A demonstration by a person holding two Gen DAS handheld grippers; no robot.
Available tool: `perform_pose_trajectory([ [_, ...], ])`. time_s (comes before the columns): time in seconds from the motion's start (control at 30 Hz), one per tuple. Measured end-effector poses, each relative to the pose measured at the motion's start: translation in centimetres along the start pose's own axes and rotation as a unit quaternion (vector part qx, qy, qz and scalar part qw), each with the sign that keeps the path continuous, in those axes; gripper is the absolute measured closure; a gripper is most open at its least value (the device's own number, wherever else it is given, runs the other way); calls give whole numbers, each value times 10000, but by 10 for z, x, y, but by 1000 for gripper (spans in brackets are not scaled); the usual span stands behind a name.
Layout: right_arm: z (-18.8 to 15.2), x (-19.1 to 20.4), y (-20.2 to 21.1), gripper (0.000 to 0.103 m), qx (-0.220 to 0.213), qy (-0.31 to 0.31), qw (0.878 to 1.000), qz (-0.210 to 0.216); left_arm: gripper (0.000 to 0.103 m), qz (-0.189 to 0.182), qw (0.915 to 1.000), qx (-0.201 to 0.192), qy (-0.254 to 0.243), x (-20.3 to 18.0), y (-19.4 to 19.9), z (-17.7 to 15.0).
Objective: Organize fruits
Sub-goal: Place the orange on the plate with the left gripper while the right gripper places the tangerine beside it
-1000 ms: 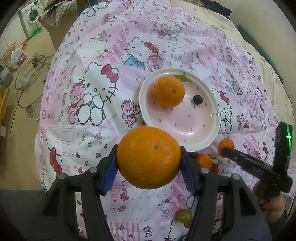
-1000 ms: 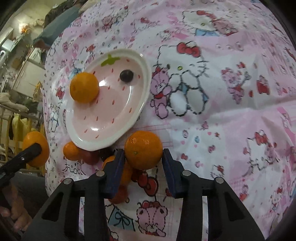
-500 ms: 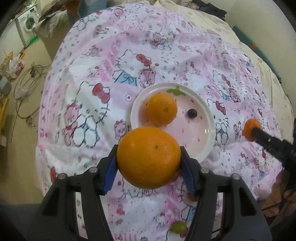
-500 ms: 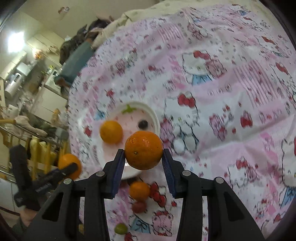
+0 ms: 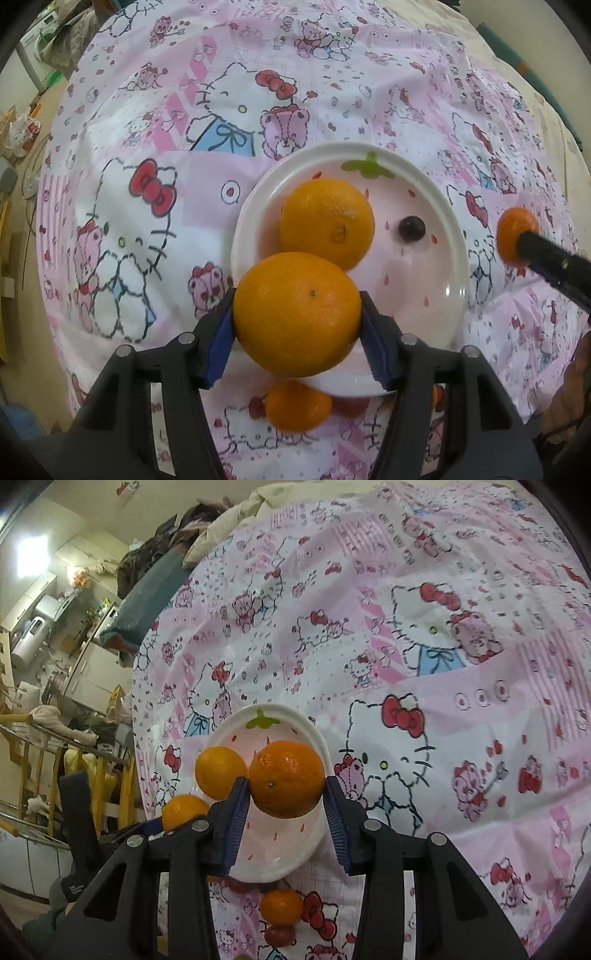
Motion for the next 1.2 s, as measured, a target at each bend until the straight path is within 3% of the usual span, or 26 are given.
perform_pose_trajectory([
  [0.33,-3,10,-39,60,425,269,9987,-7,45,70,9998,-205,-23,5,-13,30],
  [0.6,-9,3,-54,60,610,162,9980,-36,43,198,9991,-293,-215,1,-13,24],
  [0.8,-10,1,-56,58,640,116,9979,-48,41,-25,9997,-69,-229,-5,-19,17],
  [0.93,-11,-1,-57,57,661,66,9978,-20,18,155,9983,-417,-388,-10,-6,23],
  [1.0,-10,-1,-57,57,678,52,9977,-12,16,79,9973,-557,-465,-14,1,26],
  [1.1,-8,-1,-53,50,604,23,9982,40,16,53,9968,-623,-489,-16,7,28],
  [1.17,-5,2,-44,37,419,115,9991,5,16,91,9964,-688,-489,-16,10,29],
  [1.2,-3,4,-41,36,356,167,9992,-6,16,87,9963,-711,-482,-16,12,30],
])
Point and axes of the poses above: each gripper's, at about its wrist camera, not at the fingertips, and y roughly against the way its jaws point, x to its left, z to its top, the point moved 7 cm from there along -y, roughly the way its jaws point, and after that the axes turned 4 degrees about -z, right-handed, at the moved point
